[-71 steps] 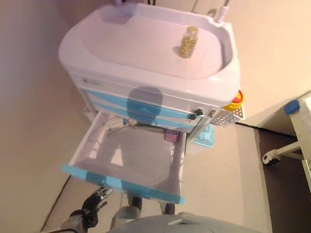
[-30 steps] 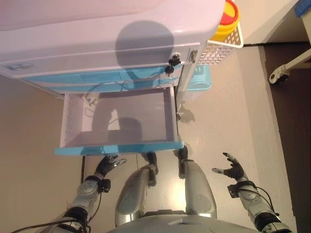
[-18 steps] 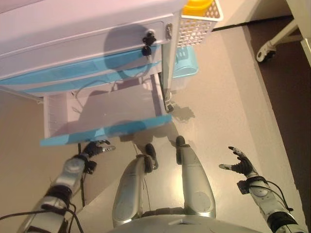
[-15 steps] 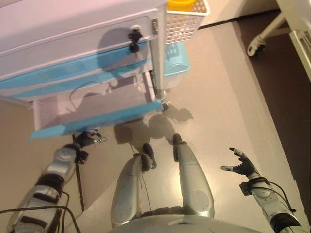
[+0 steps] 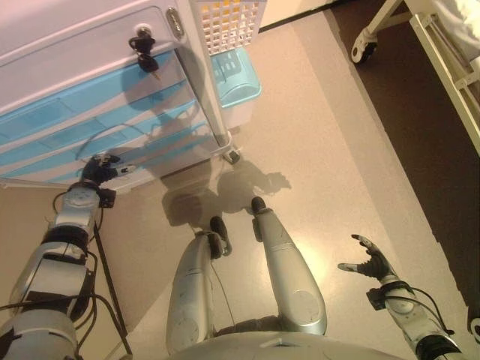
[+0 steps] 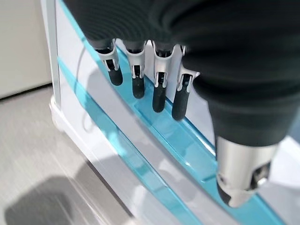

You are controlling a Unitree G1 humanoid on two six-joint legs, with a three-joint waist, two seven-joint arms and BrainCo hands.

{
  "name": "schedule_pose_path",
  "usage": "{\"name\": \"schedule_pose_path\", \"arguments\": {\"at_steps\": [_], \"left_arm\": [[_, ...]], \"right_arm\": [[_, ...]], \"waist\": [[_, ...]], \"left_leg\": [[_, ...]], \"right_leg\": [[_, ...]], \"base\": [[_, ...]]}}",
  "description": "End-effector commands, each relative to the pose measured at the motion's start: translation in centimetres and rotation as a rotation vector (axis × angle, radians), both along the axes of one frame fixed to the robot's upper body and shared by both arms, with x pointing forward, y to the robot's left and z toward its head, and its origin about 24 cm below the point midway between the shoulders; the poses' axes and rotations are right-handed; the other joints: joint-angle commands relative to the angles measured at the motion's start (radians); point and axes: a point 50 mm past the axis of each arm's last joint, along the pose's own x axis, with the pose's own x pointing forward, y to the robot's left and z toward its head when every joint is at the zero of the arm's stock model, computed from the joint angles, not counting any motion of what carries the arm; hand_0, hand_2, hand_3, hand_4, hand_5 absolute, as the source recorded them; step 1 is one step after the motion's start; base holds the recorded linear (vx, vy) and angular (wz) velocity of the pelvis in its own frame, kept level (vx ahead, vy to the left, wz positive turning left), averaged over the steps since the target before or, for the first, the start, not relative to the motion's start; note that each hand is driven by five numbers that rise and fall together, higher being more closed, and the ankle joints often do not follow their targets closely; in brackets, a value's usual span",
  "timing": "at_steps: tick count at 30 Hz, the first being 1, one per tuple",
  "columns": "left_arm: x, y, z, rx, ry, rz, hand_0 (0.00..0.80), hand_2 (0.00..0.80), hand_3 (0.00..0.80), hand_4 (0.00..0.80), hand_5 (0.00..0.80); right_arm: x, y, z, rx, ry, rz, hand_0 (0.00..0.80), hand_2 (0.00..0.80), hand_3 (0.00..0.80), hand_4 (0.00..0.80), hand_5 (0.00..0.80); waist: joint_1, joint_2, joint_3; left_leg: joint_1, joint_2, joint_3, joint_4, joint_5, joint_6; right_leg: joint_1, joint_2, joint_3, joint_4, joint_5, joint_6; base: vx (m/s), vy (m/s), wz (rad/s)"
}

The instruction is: Open the drawer and pick up the medicine

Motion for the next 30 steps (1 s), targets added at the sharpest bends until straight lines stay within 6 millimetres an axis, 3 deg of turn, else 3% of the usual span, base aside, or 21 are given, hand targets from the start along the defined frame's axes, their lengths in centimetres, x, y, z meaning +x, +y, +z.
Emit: {"name": "schedule_pose_path", "arguments": {"at_steps": [1, 4, 7, 14, 18, 21, 25, 30], "left_arm": [[-0.6, -2.0, -0.6, -0.198, -0.186, -0.085, 0.0, 0.0, 0.0, 0.0, 0.0], [-2.9, -4.5, -4.6, -0.34, -0.161, -0.141, 0.0, 0.0, 0.0, 0.0, 0.0], [-6.5, -5.9, -8.8, -0.433, -0.071, -0.146, 0.0, 0.0, 0.0, 0.0, 0.0], [-15.7, -7.2, -16.7, -0.546, 0.259, -0.011, 0.0, 0.0, 0.0, 0.0, 0.0], [-19.7, -7.6, -19.1, -0.521, 0.456, 0.023, 0.0, 0.0, 0.0, 0.0, 0.0], [-21.4, -8.7, -20.2, -0.488, 0.586, -0.059, 0.0, 0.0, 0.0, 0.0, 0.0], [-22.1, -10.4, -20.9, -0.512, 0.659, -0.16, 0.0, 0.0, 0.0, 0.0, 0.0], [-21.6, -11.2, -21.0, -0.576, 0.641, -0.143, 0.0, 0.0, 0.0, 0.0, 0.0]], "right_arm": [[-2.1, 1.2, -1.5, 0.122, 0.079, 0.022, 0.0, 0.0, 0.0, 0.0, 0.0], [-3.0, 2.0, -2.6, 0.213, 0.141, 0.021, 0.0, 0.0, 0.0, 0.0, 0.0], [-4.0, 2.4, -3.4, 0.26, 0.193, 0.019, 0.0, 0.0, 0.0, 0.0, 0.0], [-6.4, 3.3, -5.5, 0.264, 0.319, -0.002, 0.0, 0.0, 0.0, 0.0, 0.0], [-6.7, 4.0, -6.2, 0.256, 0.353, -0.017, 0.0, 0.0, 0.0, 0.0, 0.0], [-6.5, 4.4, -6.7, 0.268, 0.378, -0.038, 0.0, 0.0, 0.0, 0.0, 0.0], [-6.2, 4.9, -7.0, 0.277, 0.416, -0.022, 0.0, 0.0, 0.0, 0.0, 0.0], [-5.8, 5.6, -7.3, 0.292, 0.433, 0.002, 0.0, 0.0, 0.0, 0.0, 0.0]], "waist": [[0.013, -0.003, -0.112], [0.052, 0.003, -0.142], [0.092, 0.008, -0.182], [0.162, 0.013, -0.298], [0.19, 0.008, -0.331], [0.204, 0.006, -0.348], [0.216, 0.005, -0.363], [0.235, -0.004, -0.371]], "left_leg": [[0.122, -0.054, 0.033, -0.137, -0.018, 0.037], [0.204, -0.068, 0.007, -0.214, 0.003, 0.024], [0.29, -0.073, -0.026, -0.3, 0.032, 0.004], [0.474, -0.059, -0.082, -0.536, 0.111, -0.042], [0.529, -0.045, -0.101, -0.619, 0.137, -0.054], [0.556, -0.039, -0.106, -0.656, 0.147, -0.057], [0.581, -0.032, -0.098, -0.686, 0.152, -0.06], [0.598, -0.034, -0.085, -0.69, 0.143, -0.057]], "right_leg": [[0.119, 0.001, -0.029, -0.167, 0.039, 0.011], [0.218, -0.02, -0.059, -0.231, 0.037, 0.021], [0.329, -0.03, -0.105, -0.303, 0.035, 0.024], [0.546, -0.016, -0.183, -0.508, 0.058, 0.031], [0.607, -0.009, -0.213, -0.561, 0.062, 0.031], [0.638, -0.007, -0.227, -0.587, 0.062, 0.032], [0.667, -0.008, -0.243, -0.618, 0.07, 0.037], [0.691, -0.015, -0.259, -0.659, 0.09, 0.044]], "base": [[0.013, -0.153, 0.03], [0.032, -0.169, 0.08], [0.068, -0.178, 0.23], [0.056, -0.142, 0.38], [-0.06, -0.095, 0.28], [-0.131, -0.072, 0.2], [-0.114, -0.026, 0.15], [-0.071, -0.015, 0.02]]}}
